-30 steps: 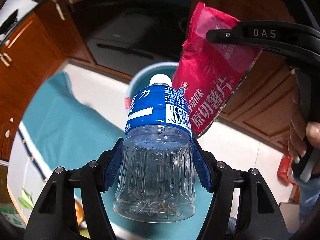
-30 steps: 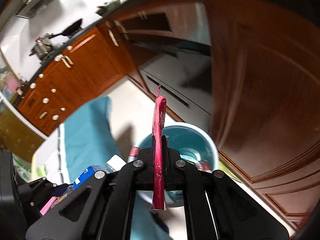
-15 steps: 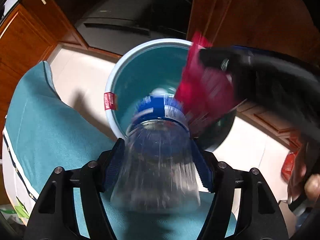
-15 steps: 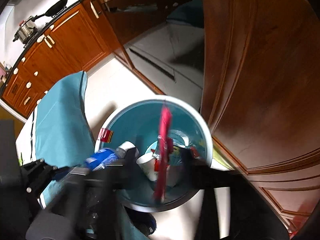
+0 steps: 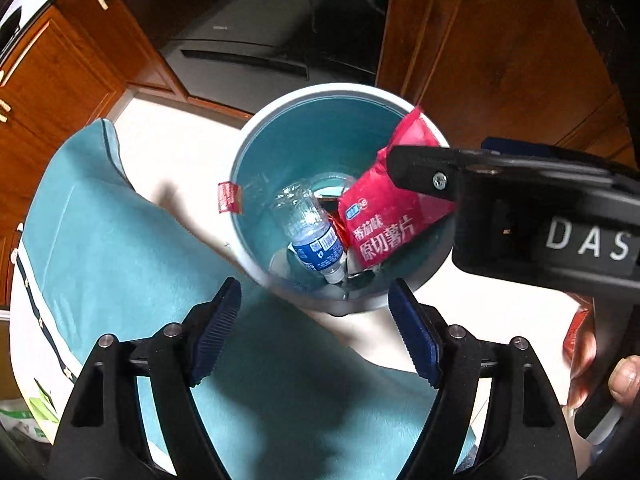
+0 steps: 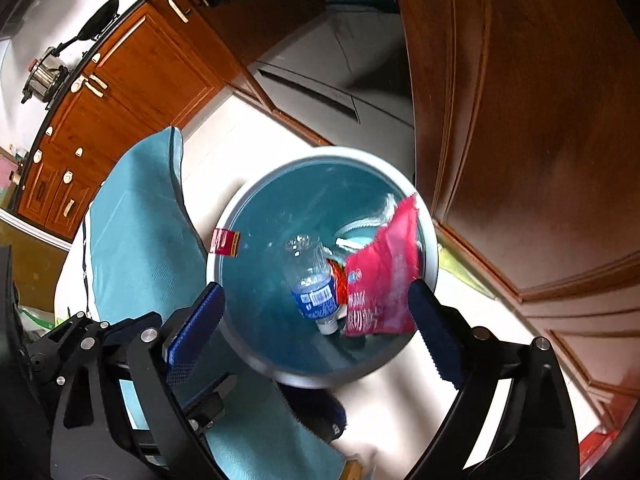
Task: Collect trash
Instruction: 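Carry bottle and chip bag to the bin and open both tools, then move both tools back toward the table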
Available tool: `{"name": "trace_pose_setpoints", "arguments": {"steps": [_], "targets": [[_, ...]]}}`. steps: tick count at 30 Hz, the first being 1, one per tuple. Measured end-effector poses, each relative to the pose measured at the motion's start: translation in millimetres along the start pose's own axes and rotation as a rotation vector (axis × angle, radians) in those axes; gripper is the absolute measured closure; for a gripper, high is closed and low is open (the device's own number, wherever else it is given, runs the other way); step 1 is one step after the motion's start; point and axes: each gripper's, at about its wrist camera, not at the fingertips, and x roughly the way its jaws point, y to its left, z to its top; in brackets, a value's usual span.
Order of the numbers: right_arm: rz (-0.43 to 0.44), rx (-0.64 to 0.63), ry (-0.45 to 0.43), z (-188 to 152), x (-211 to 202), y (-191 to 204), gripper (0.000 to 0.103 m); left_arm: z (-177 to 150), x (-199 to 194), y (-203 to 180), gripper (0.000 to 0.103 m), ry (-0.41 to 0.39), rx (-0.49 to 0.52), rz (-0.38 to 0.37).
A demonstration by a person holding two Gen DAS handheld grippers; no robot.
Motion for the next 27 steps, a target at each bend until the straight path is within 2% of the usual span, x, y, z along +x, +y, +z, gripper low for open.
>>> {"name": "trace_pose_setpoints", "arguments": {"steps": [12, 14, 17, 27], "targets": [[0.023, -0.049, -0.028, -26, -43, 38, 0.014, -35, -46, 18, 0.022, -0.077, -0.034, 0.019], [0.029, -0.065, -0.029, -31, -50, 46, 0.014, -48, -59, 20, 0.022, -0.092, -0.039, 0.03], [0.034, -0.1, -0.032, -45, -59, 67, 0.008, -64, -73, 25, 0.022, -0.109, -0.047, 0.045], [0.061, -0.246, 0.007, -89, -71, 142, 0.008, -141, -119, 71, 0.022, -0.17, -0.08, 0.122]]}}
